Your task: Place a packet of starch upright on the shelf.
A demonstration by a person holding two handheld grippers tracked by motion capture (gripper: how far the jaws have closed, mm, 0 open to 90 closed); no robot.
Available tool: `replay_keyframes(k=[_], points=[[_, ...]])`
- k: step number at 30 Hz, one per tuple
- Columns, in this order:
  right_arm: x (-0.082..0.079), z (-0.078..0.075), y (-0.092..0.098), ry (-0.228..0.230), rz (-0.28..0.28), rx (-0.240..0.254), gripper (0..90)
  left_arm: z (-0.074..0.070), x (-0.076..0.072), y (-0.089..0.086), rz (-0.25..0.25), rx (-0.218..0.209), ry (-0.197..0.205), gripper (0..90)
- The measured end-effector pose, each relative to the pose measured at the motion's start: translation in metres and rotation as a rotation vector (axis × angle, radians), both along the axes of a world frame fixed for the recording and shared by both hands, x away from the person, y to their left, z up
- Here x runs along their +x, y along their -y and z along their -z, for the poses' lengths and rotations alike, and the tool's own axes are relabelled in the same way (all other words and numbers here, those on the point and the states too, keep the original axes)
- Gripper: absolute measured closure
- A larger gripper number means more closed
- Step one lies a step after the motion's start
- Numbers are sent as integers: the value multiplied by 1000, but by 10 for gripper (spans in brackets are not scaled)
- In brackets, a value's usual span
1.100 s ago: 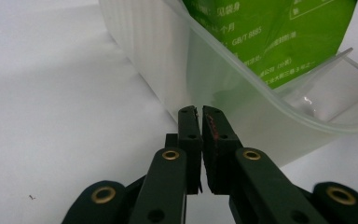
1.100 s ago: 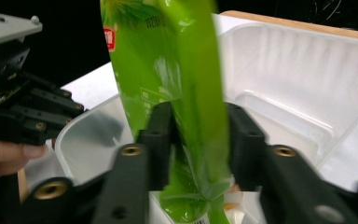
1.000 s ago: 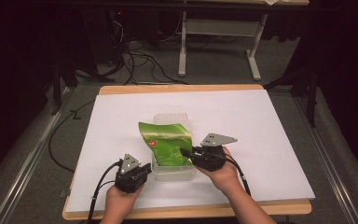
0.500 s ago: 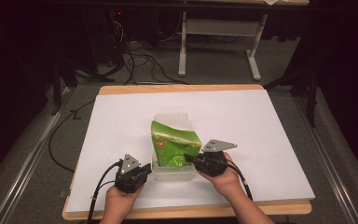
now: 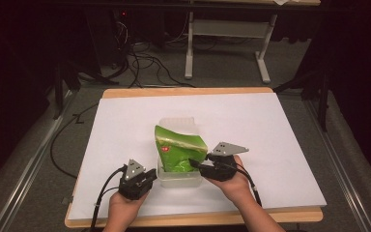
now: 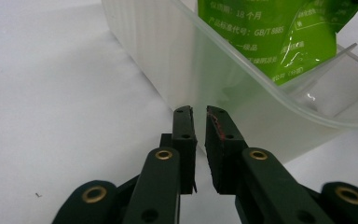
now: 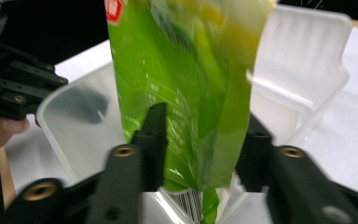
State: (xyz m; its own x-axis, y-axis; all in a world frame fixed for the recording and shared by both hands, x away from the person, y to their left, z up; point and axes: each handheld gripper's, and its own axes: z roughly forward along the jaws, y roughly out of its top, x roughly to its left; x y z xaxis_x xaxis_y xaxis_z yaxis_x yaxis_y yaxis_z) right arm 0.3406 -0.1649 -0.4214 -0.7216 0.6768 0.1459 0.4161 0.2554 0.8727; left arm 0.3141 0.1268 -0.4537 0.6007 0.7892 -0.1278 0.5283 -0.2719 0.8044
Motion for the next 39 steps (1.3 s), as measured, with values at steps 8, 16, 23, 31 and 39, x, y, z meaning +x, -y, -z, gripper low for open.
replay_keyframes(k=[8, 16, 23, 31, 39], points=[[-4, -7, 18, 44, 39, -5, 350, -8, 2, -15, -56, -11, 48, 688], [-3, -6, 57, 29, 97, 6, 334, -14, 6, -41, -115, 20, 80, 547], [0, -2, 92, 19, 218, 3, 356, -14, 13, -62, -158, 26, 53, 495], [-13, 8, 120, 11, 291, -38, 366, -14, 13, -63, -150, 17, 44, 480], [-12, 6, 117, 25, 281, -34, 367, -14, 12, -59, -152, 26, 44, 481]])
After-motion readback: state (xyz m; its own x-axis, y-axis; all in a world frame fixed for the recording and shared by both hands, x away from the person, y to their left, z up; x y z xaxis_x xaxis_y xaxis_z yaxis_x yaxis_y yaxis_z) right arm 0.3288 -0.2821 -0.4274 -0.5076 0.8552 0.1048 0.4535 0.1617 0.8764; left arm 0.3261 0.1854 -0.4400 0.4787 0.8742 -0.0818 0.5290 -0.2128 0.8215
